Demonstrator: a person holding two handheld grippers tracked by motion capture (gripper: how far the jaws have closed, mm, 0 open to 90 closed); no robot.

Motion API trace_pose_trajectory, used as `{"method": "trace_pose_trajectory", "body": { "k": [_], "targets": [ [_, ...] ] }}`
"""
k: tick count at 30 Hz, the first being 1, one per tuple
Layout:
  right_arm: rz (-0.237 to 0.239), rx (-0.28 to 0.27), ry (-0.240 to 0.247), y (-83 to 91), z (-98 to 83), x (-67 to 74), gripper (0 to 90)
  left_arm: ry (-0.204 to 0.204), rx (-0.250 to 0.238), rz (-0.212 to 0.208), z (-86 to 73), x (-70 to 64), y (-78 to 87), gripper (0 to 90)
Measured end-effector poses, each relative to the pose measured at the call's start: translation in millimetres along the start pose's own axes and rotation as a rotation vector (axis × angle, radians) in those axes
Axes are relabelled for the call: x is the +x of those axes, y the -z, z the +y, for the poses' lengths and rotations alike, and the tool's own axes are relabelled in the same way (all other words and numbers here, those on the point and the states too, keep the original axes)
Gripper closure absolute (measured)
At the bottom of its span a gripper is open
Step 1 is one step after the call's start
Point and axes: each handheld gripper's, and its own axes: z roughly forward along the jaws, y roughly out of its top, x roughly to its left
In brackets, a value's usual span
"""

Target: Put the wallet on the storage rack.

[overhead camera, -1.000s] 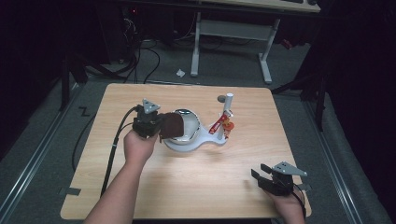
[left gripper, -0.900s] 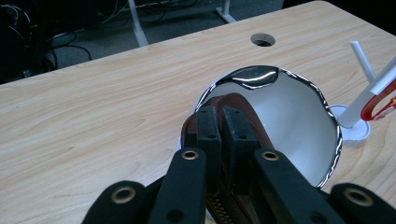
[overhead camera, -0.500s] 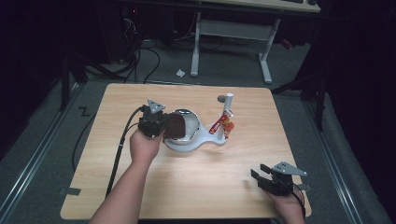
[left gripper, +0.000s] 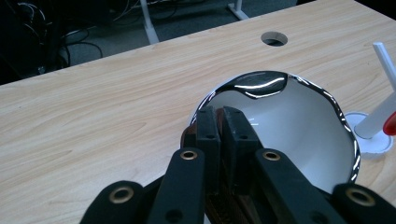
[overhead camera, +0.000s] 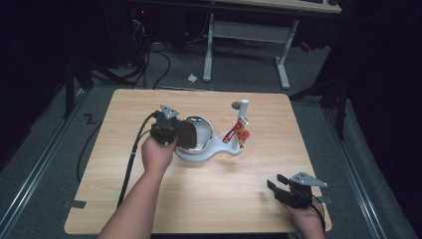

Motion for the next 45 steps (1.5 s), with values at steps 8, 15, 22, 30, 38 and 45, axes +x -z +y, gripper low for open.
{"method": "trace_pose_trajectory", "body": {
  "k": [8,15,22,30,38,45],
  "targets": [
    [-0.002,0.005,0.005,-0.7,-0.4,-0.6,48.5,0.001,-0.036,-0.007,6.9,-6.5,-4.1,84.3],
    [-0.004,0.004,0.007,-0.2,-0.3,0.3,48.5,0.021,-0.071,-0.027,7.0,-7.0,-1.4,67.7],
    [-0.003,0.008,0.013,-0.7,0.0,1.2,48.5,0.034,-0.091,-0.066,2.0,-0.8,3.3,48.4],
    [-0.003,0.014,0.008,-1.6,0.5,1.1,48.6,0.033,-0.103,-0.126,0.4,8.7,17.7,38.7],
    [-0.006,0.018,0.014,-2.3,0.5,1.9,48.7,0.041,-0.117,-0.158,-10.1,22.6,35.5,32.7],
    [-0.007,0.019,0.022,-3.4,0.2,3.2,48.8,0.056,-0.127,-0.159,-29.4,37.5,50.9,29.9]
  ]
}}
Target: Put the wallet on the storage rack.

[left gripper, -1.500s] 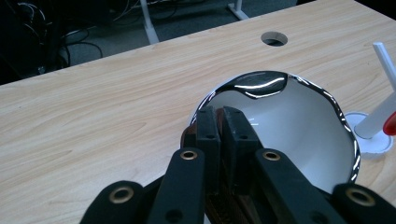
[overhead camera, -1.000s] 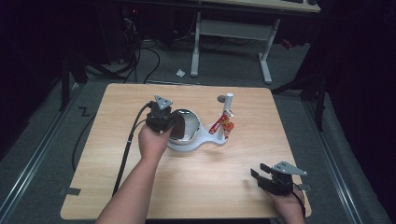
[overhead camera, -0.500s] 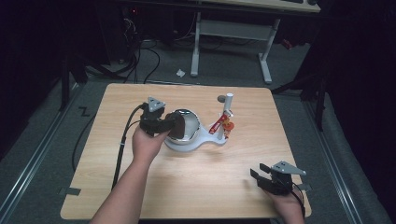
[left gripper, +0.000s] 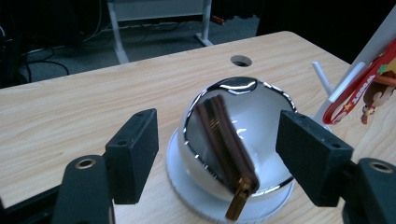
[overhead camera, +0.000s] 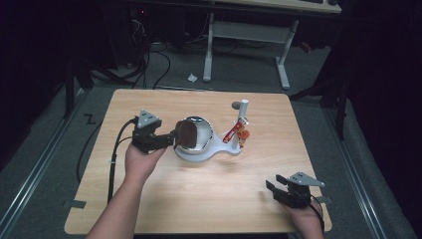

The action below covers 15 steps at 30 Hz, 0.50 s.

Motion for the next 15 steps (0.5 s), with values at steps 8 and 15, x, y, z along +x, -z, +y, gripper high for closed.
{"method": "trace_pose_trajectory", "body": {
  "k": [8,15],
  "targets": [
    [-0.003,0.005,0.0,-0.5,0.0,1.3,49.0,0.04,-0.019,-0.023,-23.5,15.9,24.5,29.6],
    [-0.002,0.01,0.005,-1.5,0.0,2.3,51.2,0.055,-0.019,-0.042,-55.8,22.8,43.0,29.8]
  ]
}}
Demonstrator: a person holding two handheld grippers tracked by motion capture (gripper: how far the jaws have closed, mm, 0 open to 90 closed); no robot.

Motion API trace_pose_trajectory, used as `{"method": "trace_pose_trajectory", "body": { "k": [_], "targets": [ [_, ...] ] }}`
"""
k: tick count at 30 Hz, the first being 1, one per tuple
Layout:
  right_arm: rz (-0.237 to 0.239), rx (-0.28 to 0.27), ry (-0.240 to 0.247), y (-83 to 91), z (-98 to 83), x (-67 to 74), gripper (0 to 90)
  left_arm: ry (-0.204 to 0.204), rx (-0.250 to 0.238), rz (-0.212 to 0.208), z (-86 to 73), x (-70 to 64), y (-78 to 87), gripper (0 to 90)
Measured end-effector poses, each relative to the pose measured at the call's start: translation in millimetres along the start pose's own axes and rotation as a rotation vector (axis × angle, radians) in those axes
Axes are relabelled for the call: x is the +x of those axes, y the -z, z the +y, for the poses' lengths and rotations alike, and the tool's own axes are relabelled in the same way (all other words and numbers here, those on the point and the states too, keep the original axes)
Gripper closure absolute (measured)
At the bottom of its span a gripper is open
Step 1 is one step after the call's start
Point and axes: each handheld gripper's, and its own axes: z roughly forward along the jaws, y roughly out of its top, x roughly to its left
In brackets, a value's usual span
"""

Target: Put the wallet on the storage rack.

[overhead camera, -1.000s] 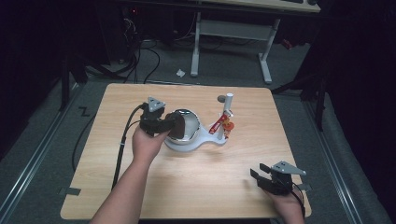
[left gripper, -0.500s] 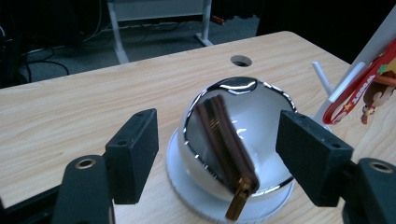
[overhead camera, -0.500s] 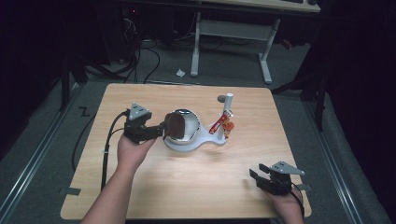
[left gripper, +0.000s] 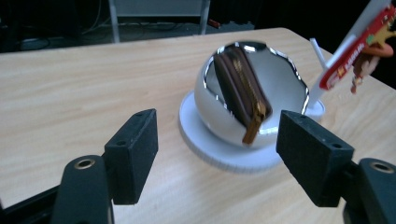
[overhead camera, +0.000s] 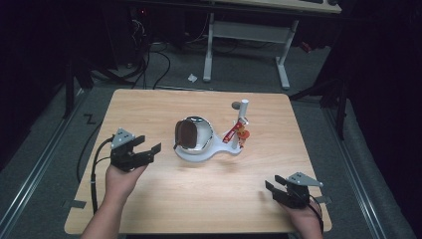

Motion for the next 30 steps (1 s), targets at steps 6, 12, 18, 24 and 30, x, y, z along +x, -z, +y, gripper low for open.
{"method": "trace_pose_trajectory", "body": {
  "k": [6,12,18,24,30],
  "targets": [
    [0.01,0.004,-0.005,-0.9,0.3,1.5,52.6,-0.007,0.043,-0.014,-35.5,1.2,6.9,29.8],
    [-0.004,0.005,0.008,-2.3,0.4,5.1,53.7,0.005,0.089,-0.025,-79.2,6.0,10.3,30.1],
    [-0.042,0.023,0.01,-4.6,-1.0,9.7,53.2,-0.085,0.15,-0.005,-100.8,10.3,28.7,30.3],
    [-0.093,0.025,0.026,-7.1,2.1,15.9,52.9,-0.069,0.167,-0.038,-101.5,15.6,22.5,29.4],
    [-0.119,0.034,0.045,-7.9,-1.3,17.3,49.6,-0.048,0.151,-0.045,-99.1,20.2,22.9,28.6]
  ]
}}
